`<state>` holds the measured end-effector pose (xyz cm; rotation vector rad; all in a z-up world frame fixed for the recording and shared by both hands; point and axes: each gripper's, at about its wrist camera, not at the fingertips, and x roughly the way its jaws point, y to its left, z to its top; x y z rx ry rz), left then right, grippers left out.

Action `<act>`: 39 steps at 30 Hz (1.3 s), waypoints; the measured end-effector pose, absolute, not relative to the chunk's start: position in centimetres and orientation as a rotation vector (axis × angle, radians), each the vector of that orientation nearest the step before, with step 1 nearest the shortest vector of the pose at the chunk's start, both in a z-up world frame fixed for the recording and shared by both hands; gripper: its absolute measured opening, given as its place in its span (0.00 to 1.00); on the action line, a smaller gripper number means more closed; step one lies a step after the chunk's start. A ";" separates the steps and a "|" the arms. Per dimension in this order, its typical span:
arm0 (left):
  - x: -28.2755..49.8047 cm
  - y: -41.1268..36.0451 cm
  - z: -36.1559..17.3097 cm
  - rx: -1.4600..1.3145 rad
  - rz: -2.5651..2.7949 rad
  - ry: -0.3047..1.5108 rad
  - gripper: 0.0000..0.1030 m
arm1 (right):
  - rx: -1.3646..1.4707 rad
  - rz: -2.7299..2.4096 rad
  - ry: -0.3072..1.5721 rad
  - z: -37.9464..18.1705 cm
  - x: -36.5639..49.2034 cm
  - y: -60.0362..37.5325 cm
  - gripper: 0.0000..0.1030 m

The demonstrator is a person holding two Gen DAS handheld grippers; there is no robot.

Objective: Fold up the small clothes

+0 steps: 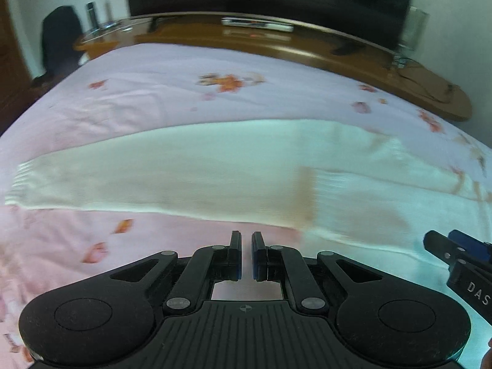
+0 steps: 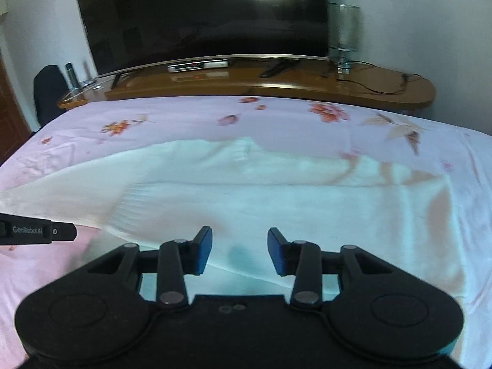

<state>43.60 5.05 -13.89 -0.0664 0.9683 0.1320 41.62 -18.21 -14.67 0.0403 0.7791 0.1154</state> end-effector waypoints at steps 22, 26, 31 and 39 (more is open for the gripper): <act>43.7 22.8 -17.8 -0.632 0.403 0.969 0.06 | -0.039 0.241 0.829 -17.7 44.5 -9.4 0.40; 43.4 25.8 -18.8 -0.788 0.437 0.925 0.06 | -0.021 0.248 0.829 -17.6 44.6 -9.5 0.40; 43.3 28.5 -20.3 -0.950 0.454 0.881 0.06 | -0.020 0.247 0.830 -17.7 44.8 -9.4 0.40; 42.8 30.3 -20.9 -1.081 0.456 0.851 0.06 | -0.017 0.249 0.835 -17.7 45.1 -9.4 0.40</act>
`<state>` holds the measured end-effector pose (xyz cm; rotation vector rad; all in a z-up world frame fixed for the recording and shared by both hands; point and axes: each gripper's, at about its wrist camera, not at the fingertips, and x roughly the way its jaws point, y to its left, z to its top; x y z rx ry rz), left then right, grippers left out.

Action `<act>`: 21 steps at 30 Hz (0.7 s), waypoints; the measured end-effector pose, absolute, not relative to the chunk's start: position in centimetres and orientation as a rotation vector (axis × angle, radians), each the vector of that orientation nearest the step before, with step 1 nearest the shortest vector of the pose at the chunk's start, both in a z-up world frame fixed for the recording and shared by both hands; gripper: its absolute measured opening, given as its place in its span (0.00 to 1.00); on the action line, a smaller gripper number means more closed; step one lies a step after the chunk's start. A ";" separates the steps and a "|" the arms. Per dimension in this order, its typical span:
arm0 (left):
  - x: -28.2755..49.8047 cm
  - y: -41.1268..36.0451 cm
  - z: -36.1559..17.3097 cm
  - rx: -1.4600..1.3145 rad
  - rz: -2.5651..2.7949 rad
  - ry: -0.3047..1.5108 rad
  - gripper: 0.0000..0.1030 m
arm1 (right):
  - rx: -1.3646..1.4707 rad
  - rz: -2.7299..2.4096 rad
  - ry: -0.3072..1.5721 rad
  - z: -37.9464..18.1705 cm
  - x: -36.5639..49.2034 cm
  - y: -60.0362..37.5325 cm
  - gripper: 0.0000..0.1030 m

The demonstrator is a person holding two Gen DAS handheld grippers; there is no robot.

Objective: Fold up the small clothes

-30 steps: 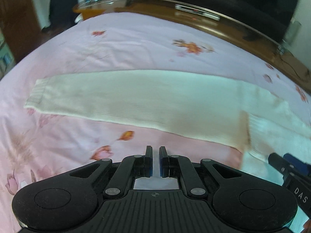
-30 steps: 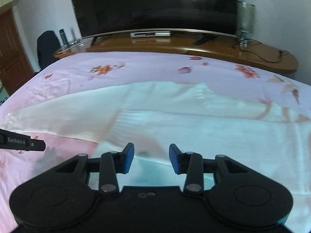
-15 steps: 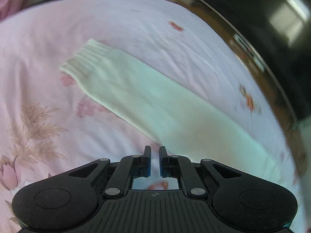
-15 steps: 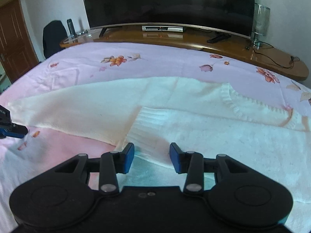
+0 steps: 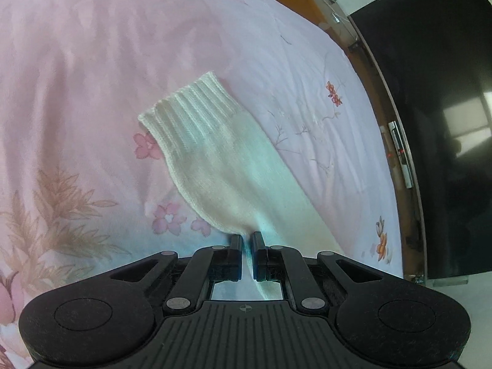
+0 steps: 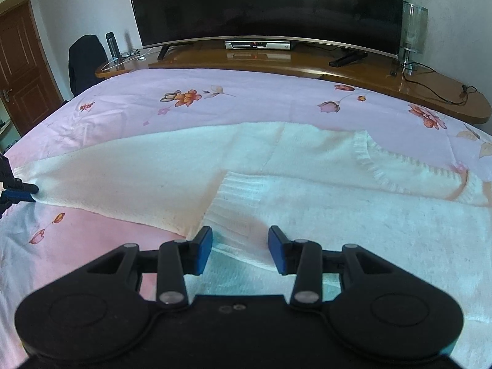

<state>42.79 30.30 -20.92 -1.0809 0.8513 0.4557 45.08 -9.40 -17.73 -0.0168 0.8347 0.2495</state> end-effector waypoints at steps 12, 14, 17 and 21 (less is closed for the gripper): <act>41.7 30.0 -20.6 -1.015 0.463 0.877 0.06 | -0.016 0.251 0.836 -17.9 45.3 -9.3 0.40; 41.5 29.4 -19.7 -0.950 0.472 0.834 0.06 | -0.018 0.252 0.835 -17.9 45.3 -9.3 0.41; 41.0 28.5 -18.4 -0.843 0.503 0.751 0.06 | -0.018 0.255 0.834 -17.9 45.3 -9.4 0.41; 41.2 28.9 -18.6 -0.827 0.514 0.805 0.06 | -0.015 0.253 0.836 -17.9 45.4 -9.4 0.41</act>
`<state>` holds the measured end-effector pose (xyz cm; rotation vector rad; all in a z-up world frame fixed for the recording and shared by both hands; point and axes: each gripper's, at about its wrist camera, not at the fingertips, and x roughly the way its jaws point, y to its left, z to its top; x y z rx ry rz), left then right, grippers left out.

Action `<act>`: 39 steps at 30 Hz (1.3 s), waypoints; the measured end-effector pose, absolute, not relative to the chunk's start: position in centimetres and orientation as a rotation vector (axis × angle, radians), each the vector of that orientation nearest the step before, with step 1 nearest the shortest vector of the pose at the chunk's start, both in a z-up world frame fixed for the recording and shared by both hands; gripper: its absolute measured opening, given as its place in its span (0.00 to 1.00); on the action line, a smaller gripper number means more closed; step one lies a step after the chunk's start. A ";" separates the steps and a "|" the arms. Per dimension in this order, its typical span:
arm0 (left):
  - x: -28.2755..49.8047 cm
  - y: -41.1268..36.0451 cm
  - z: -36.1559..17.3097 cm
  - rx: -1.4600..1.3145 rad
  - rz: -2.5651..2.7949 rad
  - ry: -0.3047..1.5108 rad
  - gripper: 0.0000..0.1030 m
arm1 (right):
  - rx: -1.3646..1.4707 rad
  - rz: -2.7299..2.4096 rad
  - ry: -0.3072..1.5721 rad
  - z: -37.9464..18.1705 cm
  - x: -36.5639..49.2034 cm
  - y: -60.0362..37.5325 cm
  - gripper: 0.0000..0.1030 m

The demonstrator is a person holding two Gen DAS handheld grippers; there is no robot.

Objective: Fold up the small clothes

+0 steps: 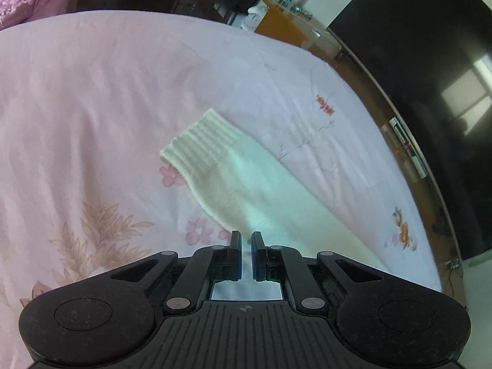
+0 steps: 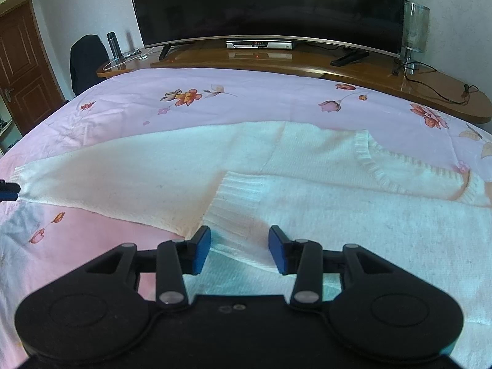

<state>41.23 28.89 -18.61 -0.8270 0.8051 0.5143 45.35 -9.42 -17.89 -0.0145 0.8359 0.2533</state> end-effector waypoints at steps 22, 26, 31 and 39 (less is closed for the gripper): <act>41.8 30.8 -21.5 -1.082 0.462 0.662 0.28 | -0.015 0.248 0.829 -17.8 45.4 -9.4 0.41; 42.1 30.9 -22.8 -1.115 0.473 0.627 0.26 | -0.009 0.243 0.819 -17.7 45.4 -9.4 0.41; 42.7 30.5 -22.4 -1.071 0.480 0.628 0.10 | -0.012 0.226 0.792 -17.0 45.6 -9.6 0.41; 43.4 27.1 -16.9 -0.872 0.363 0.561 0.09 | -0.177 0.182 0.787 -18.8 46.0 -8.2 0.42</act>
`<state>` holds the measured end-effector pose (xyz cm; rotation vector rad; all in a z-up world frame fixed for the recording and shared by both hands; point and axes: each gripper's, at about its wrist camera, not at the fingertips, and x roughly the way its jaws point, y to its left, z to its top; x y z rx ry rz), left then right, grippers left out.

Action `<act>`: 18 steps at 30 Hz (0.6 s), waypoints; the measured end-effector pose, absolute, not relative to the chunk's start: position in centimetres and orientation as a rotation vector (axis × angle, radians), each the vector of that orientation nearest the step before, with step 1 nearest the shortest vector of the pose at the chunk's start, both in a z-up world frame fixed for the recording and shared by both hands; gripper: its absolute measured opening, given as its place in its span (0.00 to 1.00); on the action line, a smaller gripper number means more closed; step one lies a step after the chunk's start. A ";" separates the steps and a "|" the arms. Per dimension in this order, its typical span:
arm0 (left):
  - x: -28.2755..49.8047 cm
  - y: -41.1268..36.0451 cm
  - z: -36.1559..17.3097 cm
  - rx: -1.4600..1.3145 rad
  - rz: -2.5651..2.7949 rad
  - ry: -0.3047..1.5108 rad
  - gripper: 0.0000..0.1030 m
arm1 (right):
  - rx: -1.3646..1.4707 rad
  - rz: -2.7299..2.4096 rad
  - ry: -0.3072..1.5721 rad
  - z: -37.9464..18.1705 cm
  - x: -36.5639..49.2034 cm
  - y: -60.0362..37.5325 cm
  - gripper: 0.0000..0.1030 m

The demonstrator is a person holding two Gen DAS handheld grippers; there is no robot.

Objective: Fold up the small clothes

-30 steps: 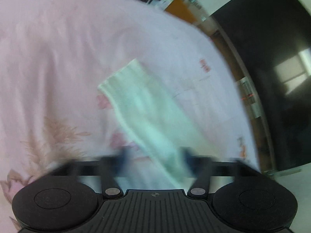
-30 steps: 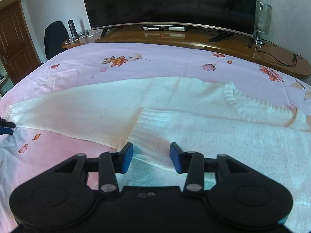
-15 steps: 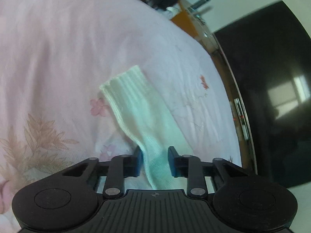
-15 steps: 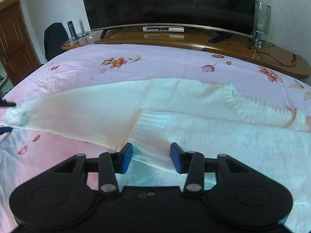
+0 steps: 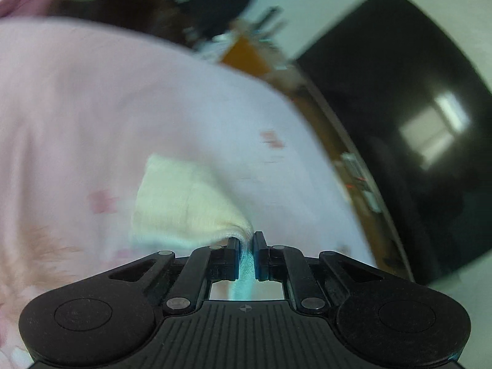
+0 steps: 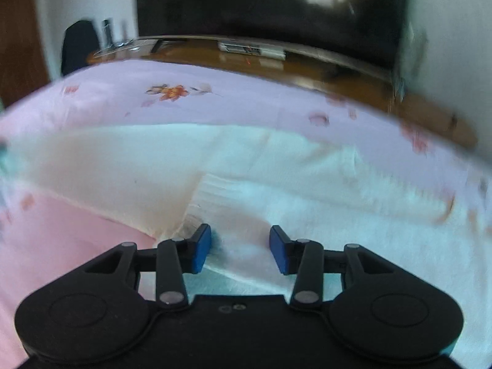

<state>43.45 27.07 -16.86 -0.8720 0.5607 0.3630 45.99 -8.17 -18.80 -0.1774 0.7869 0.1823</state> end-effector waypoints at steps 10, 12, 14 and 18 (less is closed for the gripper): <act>46.6 7.4 -11.1 -0.604 -0.222 0.636 0.08 | 0.094 0.170 0.757 -16.1 44.2 -14.3 0.40; 46.6 2.1 -12.7 -0.562 -0.327 0.721 0.08 | 0.118 0.140 0.753 -15.6 43.4 -16.5 0.40; 46.6 -2.8 -14.6 -0.484 -0.414 0.831 0.09 | 0.134 0.106 0.751 -15.3 42.4 -19.0 0.41; 46.3 -7.8 -16.6 -0.373 -0.443 0.991 0.09 | 0.189 0.049 0.783 -15.6 40.8 -23.3 0.42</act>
